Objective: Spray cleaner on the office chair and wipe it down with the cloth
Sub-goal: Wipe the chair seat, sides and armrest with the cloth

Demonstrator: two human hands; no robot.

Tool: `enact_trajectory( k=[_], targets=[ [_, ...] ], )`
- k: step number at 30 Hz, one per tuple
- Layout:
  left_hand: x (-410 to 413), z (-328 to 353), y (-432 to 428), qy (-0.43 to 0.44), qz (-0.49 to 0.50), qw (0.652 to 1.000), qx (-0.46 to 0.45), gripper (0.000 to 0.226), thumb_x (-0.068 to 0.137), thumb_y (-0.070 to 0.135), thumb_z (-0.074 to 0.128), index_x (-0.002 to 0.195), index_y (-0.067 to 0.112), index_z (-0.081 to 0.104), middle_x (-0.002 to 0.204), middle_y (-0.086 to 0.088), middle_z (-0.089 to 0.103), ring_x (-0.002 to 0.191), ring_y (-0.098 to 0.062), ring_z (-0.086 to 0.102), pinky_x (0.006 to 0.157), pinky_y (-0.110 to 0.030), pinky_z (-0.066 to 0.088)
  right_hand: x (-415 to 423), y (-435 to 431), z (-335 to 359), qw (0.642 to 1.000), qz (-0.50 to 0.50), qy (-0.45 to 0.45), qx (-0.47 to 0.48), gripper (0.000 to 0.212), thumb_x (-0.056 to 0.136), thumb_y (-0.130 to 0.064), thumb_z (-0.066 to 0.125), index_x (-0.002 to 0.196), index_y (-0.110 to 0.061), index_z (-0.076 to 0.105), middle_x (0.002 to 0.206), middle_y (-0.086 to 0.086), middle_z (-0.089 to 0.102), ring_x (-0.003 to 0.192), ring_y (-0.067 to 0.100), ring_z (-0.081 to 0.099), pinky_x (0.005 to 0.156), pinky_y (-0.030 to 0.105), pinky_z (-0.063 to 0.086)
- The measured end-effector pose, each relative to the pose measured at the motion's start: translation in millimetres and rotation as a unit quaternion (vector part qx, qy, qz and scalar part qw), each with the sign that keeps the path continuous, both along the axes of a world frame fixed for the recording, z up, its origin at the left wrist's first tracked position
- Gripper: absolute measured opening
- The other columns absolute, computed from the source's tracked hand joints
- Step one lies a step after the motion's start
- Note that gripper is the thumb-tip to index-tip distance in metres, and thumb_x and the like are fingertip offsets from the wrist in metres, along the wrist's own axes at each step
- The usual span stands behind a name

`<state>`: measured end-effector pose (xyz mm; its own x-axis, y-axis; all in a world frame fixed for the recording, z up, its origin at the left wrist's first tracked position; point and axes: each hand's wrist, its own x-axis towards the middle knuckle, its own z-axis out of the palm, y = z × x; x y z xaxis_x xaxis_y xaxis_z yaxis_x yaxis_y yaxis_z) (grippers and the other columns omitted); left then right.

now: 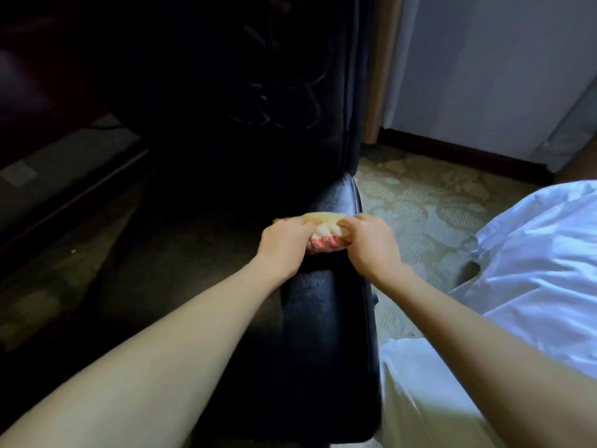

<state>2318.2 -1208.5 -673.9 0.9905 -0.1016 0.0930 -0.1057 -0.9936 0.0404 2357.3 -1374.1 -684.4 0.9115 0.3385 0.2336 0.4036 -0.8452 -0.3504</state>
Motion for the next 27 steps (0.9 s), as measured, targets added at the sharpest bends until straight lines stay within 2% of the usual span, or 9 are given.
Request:
enact_trajectory(
  k=[6,11,13,16,18,20,22,25,27],
  targets=[
    [-114,-7,32,0.0,-0.003,0.999,-0.037,0.045,0.079,0.03,0.026,0.102,0.022,0.065,0.108,0.002,0.066,0.097,-0.028,0.063,0.071,-0.037,0.057,-110,21,-9,0.998,0.063,-0.002,0.004,0.019,0.072,-0.004,0.062,0.084,-0.019,0.063,0.087,0.003,0.058,0.087,0.029,0.054,0.061,0.035,0.049],
    [-219,4,62,0.007,0.039,0.999,-0.029,0.03,0.074,0.025,0.055,0.1,0.029,0.068,0.102,0.007,0.069,0.086,-0.017,0.069,0.058,-0.027,0.058,-189,56,-13,0.991,0.134,0.001,-0.02,0.03,0.063,-0.018,0.079,0.089,-0.024,0.064,0.097,0.001,0.058,0.092,0.025,0.056,0.05,0.039,0.054],
    [-247,0,77,0.02,0.075,0.996,-0.034,0.049,0.054,0.021,0.084,0.099,0.033,0.07,0.101,0.01,0.07,0.085,-0.013,0.07,0.059,-0.022,0.057,-212,75,-11,0.988,0.145,-0.015,-0.043,0.038,0.051,-0.024,0.087,0.081,-0.026,0.065,0.093,0.001,0.059,0.088,0.025,0.054,0.043,0.036,0.051],
    [-271,-8,88,0.066,0.124,0.99,-0.034,0.068,0.034,0.02,0.094,0.097,0.035,0.073,0.099,0.011,0.071,0.086,-0.008,0.07,0.062,-0.018,0.056,-229,94,-11,0.989,0.141,-0.027,-0.041,0.043,0.043,-0.026,0.092,0.077,-0.025,0.066,0.094,0.003,0.058,0.087,0.025,0.043,0.046,0.043,0.053],
    [-272,-15,87,0.054,0.127,0.99,-0.042,0.055,0.044,0.022,0.089,0.096,0.033,0.075,0.099,0.011,0.071,0.086,-0.008,0.069,0.063,-0.018,0.056,-229,96,-13,0.988,0.145,-0.024,-0.036,0.047,0.04,-0.023,0.092,0.079,-0.026,0.067,0.096,0.001,0.057,0.09,0.023,0.044,0.046,0.043,0.054],
    [-271,-21,80,0.016,0.146,0.988,-0.051,0.031,0.066,0.023,0.062,0.093,0.031,0.075,0.098,0.009,0.072,0.085,-0.013,0.07,0.063,-0.021,0.057,-224,95,-17,0.987,0.155,-0.022,-0.03,0.05,0.039,-0.022,0.092,0.083,-0.028,0.068,0.098,-0.002,0.06,0.093,0.022,0.052,0.046,0.038,0.055],
    [-266,-20,73,0.023,0.167,0.983,-0.068,0.042,0.075,0.014,0.044,0.101,0.025,0.074,0.104,0.003,0.071,0.093,-0.021,0.069,0.073,-0.029,0.058,-218,92,-23,0.986,0.166,-0.025,-0.012,0.054,0.039,-0.015,0.092,0.086,-0.028,0.07,0.099,-0.003,0.063,0.091,0.024,0.062,0.048,0.036,0.056],
    [-258,-11,66,0.031,0.189,0.981,-0.041,0.044,0.09,0.006,0.049,0.131,0.02,0.056,0.135,-0.002,0.053,0.124,-0.029,0.05,0.102,-0.037,0.044,-210,88,-30,0.982,0.184,-0.049,-0.006,0.059,0.035,-0.007,0.092,0.088,-0.026,0.073,0.099,-0.002,0.067,0.09,0.025,0.066,0.062,0.034,0.06],
    [-254,-6,63,0.006,0.169,0.984,-0.048,0.037,0.07,0.013,0.076,0.104,0.025,0.072,0.107,0.001,0.069,0.095,-0.022,0.065,0.079,-0.03,0.056,-205,85,-33,0.981,0.188,-0.052,-0.002,0.057,0.039,-0.007,0.091,0.091,-0.025,0.073,0.102,-0.002,0.067,0.095,0.024,0.064,0.068,0.034,0.06]
  ],
)
